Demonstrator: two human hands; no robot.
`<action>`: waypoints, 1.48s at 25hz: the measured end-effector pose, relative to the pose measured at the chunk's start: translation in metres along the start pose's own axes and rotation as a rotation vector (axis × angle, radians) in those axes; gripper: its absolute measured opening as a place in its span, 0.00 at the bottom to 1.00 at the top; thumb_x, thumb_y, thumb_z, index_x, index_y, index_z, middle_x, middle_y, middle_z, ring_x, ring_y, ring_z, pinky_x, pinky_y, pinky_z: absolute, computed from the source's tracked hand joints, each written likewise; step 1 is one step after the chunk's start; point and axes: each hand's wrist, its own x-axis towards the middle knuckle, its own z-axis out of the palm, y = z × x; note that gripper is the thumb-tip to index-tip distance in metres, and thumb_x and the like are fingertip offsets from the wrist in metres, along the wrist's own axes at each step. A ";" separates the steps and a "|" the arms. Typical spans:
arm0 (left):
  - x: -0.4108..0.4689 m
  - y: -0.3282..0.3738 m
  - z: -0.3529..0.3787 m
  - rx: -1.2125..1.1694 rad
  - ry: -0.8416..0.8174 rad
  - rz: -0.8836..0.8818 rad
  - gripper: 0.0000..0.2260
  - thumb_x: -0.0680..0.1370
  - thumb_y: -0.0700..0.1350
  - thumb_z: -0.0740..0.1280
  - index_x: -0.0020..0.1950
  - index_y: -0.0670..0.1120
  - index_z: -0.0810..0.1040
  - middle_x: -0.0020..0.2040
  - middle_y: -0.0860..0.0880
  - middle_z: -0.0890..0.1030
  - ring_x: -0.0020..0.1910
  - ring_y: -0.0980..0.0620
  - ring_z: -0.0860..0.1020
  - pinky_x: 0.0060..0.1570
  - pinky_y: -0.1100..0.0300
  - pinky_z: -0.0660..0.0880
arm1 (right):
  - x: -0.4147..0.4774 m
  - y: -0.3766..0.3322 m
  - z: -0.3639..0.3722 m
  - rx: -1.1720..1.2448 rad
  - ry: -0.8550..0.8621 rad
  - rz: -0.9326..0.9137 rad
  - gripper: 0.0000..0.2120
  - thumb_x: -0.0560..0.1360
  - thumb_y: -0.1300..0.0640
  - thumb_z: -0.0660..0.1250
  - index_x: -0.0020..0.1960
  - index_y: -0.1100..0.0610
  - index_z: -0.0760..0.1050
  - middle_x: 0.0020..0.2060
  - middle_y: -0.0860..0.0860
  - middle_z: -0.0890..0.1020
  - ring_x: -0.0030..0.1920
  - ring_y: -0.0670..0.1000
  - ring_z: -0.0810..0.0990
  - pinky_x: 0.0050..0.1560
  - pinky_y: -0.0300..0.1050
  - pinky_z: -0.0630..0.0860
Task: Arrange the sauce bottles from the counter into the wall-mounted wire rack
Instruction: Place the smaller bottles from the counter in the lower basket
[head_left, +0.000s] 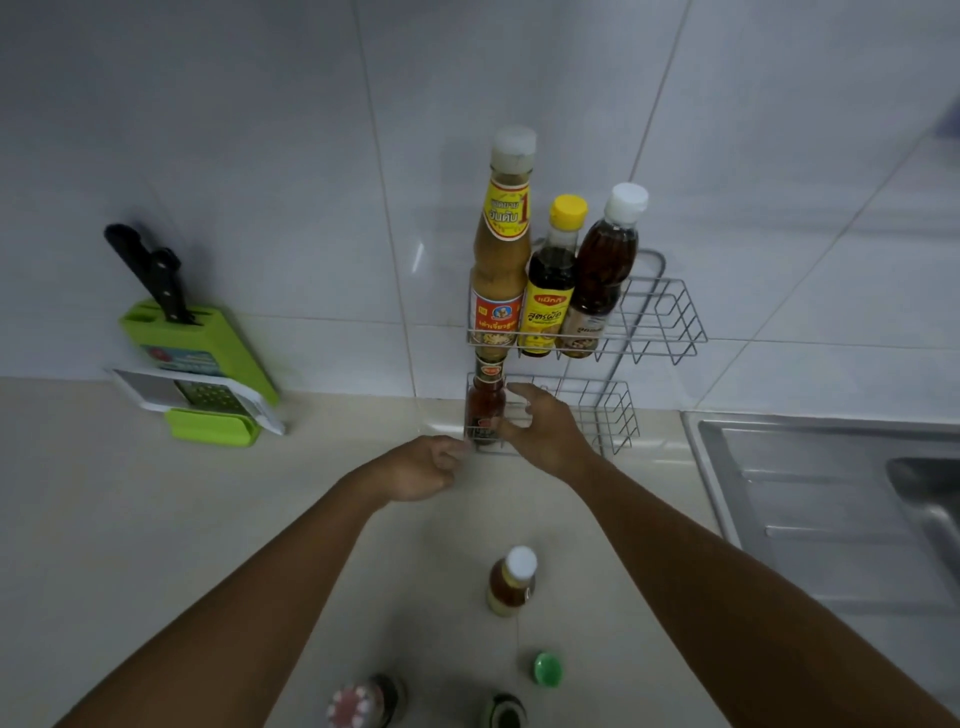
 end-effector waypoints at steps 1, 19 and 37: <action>-0.008 0.000 0.001 0.030 -0.001 0.004 0.26 0.80 0.36 0.62 0.78 0.50 0.65 0.71 0.47 0.74 0.65 0.48 0.75 0.58 0.60 0.74 | -0.014 -0.004 -0.004 0.018 0.042 -0.016 0.24 0.77 0.53 0.72 0.72 0.54 0.74 0.68 0.53 0.79 0.66 0.54 0.79 0.62 0.43 0.75; -0.096 0.015 0.062 0.178 -0.026 0.317 0.37 0.67 0.47 0.80 0.73 0.55 0.70 0.67 0.54 0.76 0.65 0.54 0.75 0.63 0.54 0.76 | -0.176 -0.024 -0.055 0.217 0.144 -0.147 0.08 0.71 0.59 0.79 0.48 0.59 0.84 0.37 0.53 0.88 0.36 0.53 0.88 0.43 0.51 0.86; -0.146 0.084 0.062 0.121 0.189 0.358 0.23 0.64 0.49 0.77 0.57 0.54 0.78 0.45 0.50 0.83 0.40 0.47 0.83 0.43 0.47 0.83 | -0.169 -0.065 -0.120 0.241 0.172 -0.138 0.12 0.80 0.52 0.56 0.46 0.51 0.78 0.32 0.41 0.77 0.32 0.41 0.72 0.33 0.38 0.67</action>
